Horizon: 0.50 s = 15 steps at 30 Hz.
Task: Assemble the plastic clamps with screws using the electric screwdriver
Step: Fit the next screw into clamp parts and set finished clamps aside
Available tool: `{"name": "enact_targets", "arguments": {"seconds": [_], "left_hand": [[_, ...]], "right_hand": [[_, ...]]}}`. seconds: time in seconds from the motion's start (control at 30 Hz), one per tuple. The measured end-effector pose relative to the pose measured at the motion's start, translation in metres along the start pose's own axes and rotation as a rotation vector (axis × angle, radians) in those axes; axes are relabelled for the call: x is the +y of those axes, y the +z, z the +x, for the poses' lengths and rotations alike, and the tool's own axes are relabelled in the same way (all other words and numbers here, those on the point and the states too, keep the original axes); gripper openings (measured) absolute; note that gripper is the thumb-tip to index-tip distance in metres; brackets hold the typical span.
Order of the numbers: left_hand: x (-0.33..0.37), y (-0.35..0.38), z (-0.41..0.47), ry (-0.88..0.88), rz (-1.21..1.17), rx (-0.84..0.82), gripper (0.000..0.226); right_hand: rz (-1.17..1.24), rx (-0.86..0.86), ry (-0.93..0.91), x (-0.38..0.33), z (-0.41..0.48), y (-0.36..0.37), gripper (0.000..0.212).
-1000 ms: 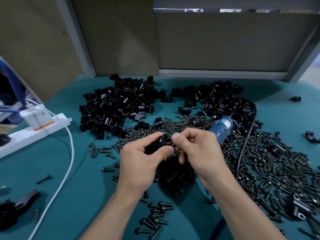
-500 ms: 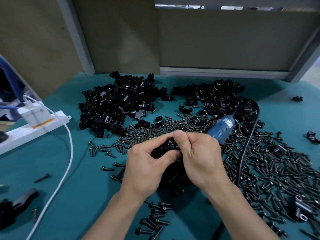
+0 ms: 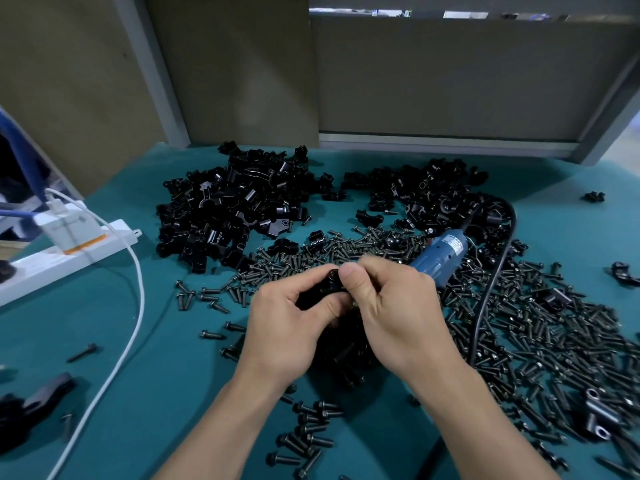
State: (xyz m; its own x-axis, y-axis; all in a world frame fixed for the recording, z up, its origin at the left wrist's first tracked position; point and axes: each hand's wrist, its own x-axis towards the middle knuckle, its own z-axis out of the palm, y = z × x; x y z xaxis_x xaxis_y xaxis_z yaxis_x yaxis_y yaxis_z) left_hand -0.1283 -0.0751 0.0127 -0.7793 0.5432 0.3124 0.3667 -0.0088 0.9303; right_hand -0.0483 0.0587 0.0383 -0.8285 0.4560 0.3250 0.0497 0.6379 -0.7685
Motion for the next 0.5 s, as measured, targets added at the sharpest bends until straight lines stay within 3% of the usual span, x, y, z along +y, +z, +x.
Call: {"name": "enact_targets", "arguments": {"seconds": [0.1,0.2,0.33,0.43,0.5], "left_hand": [[-0.0044,0.0018,0.0013,-0.039,0.008,0.075,0.036],[-0.0064,0.0011,0.001,-0.05,-0.012,0.093,0.033],[-0.0015,0.001,-0.0025,-0.004,-0.002,0.057,0.048],[0.0008,0.0027,-0.0037,0.014,0.023,0.062,0.049],[-0.0009,0.0011,-0.0021,0.015,0.037,0.067,0.045]], "right_hand": [[0.051,-0.075,-0.051,-0.0025,0.003,-0.0079,0.012],[0.122,-0.103,0.006,-0.0028,0.0049,-0.0103,0.02],[0.141,-0.061,0.123,-0.0003,0.0047,-0.0067,0.031],[0.032,-0.049,0.095,0.0,0.0032,-0.0014,0.044],[0.029,-0.052,0.042,-0.0014,0.0016,-0.0023,0.042]]}}
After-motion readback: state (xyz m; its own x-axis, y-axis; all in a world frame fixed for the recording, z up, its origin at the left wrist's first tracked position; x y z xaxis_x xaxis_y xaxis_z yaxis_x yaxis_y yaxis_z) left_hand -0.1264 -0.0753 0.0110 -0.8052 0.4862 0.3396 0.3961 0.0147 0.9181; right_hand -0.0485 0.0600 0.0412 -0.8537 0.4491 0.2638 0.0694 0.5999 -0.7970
